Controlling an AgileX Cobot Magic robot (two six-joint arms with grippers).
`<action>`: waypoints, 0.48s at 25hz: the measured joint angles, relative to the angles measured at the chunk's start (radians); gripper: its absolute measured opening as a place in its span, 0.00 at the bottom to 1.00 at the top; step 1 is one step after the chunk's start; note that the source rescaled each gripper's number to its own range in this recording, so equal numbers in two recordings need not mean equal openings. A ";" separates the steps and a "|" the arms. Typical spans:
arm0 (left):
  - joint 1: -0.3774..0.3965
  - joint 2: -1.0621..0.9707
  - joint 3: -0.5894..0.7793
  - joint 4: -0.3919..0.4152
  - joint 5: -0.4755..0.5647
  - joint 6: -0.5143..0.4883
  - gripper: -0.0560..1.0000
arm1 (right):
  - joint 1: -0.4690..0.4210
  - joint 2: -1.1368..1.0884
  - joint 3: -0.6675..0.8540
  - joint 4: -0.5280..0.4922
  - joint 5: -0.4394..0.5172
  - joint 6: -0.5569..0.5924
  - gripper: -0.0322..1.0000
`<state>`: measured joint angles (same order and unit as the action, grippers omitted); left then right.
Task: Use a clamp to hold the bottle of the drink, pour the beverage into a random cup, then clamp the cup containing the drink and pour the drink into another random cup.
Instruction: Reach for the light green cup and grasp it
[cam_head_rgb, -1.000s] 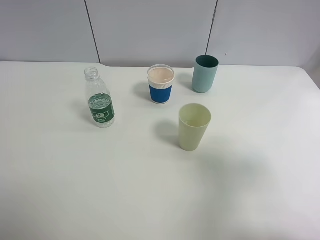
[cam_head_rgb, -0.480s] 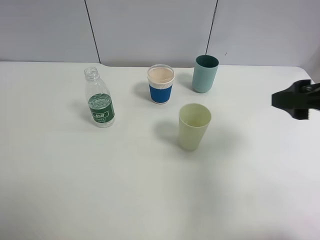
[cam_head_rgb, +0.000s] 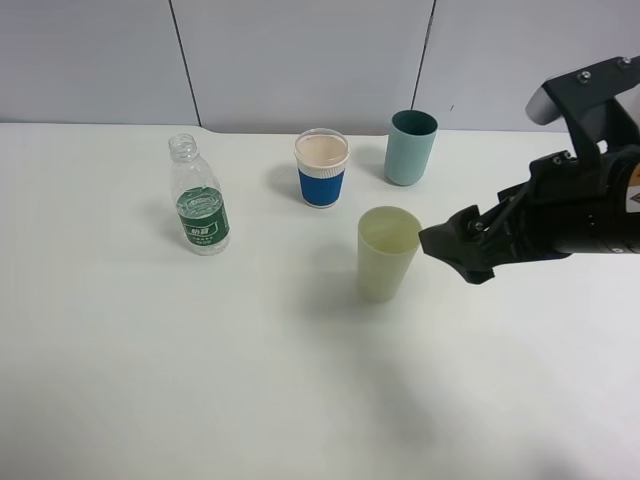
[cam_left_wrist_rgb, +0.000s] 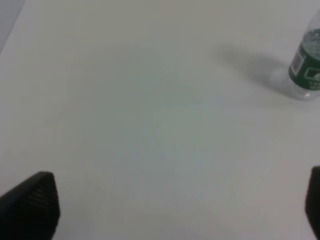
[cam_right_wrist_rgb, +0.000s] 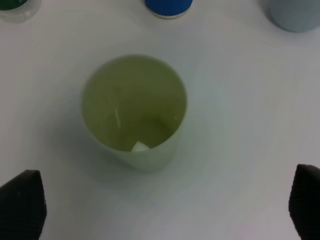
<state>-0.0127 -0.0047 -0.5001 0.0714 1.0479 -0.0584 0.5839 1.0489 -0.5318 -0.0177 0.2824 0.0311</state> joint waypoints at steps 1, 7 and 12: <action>0.000 0.000 0.000 0.000 0.000 0.000 1.00 | 0.007 0.010 0.000 -0.019 0.000 0.022 1.00; 0.000 0.000 0.000 0.000 0.000 0.000 1.00 | 0.013 0.095 0.000 -0.098 0.001 0.130 1.00; 0.000 0.000 0.000 0.000 0.000 0.000 1.00 | 0.013 0.198 0.000 -0.127 0.000 0.186 1.00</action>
<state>-0.0127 -0.0047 -0.5001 0.0714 1.0479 -0.0584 0.5965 1.2471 -0.5318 -0.1446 0.2822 0.2171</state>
